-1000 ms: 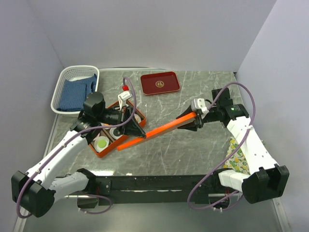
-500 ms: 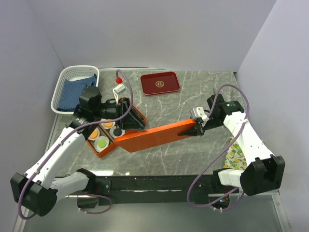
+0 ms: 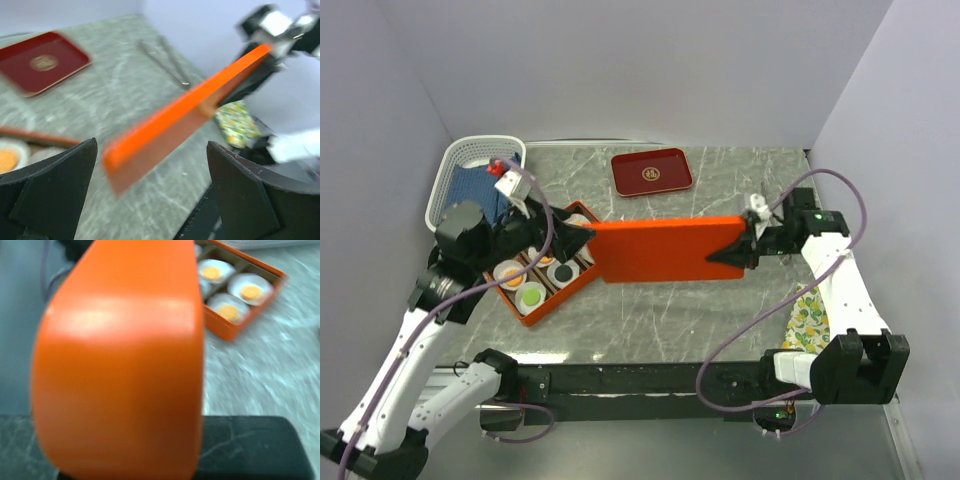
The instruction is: Pack the cookies
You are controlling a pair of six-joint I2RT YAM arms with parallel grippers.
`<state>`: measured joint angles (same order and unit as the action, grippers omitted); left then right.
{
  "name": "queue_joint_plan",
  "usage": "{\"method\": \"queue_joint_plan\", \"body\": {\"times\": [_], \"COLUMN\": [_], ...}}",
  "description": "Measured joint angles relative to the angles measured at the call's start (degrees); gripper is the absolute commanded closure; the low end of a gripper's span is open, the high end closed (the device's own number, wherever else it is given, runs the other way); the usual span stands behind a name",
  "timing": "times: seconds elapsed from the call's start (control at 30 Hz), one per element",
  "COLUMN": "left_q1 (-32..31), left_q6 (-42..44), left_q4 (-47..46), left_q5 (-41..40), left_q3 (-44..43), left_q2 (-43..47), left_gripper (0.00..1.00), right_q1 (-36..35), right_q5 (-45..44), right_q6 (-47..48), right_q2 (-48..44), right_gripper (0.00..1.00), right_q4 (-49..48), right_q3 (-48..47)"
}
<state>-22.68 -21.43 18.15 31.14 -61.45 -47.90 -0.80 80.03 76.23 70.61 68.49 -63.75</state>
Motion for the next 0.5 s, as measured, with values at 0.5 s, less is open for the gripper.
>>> {"method": "queue_joint_plan", "body": {"times": [0.5], "left_q1": [0.1], "left_q6": [-3.7], "left_q4": [9.0], "left_q5": [-19.4], "left_q3": [16.0], "left_q2": [-0.1], "left_gripper": [0.04], "right_q1": [11.2], "right_q5": [-2.3], "right_q6": [-52.4], "right_q2": [-4.8], "right_gripper": [1.0], "right_q4": [-36.2], "right_q3": [5.6]}}
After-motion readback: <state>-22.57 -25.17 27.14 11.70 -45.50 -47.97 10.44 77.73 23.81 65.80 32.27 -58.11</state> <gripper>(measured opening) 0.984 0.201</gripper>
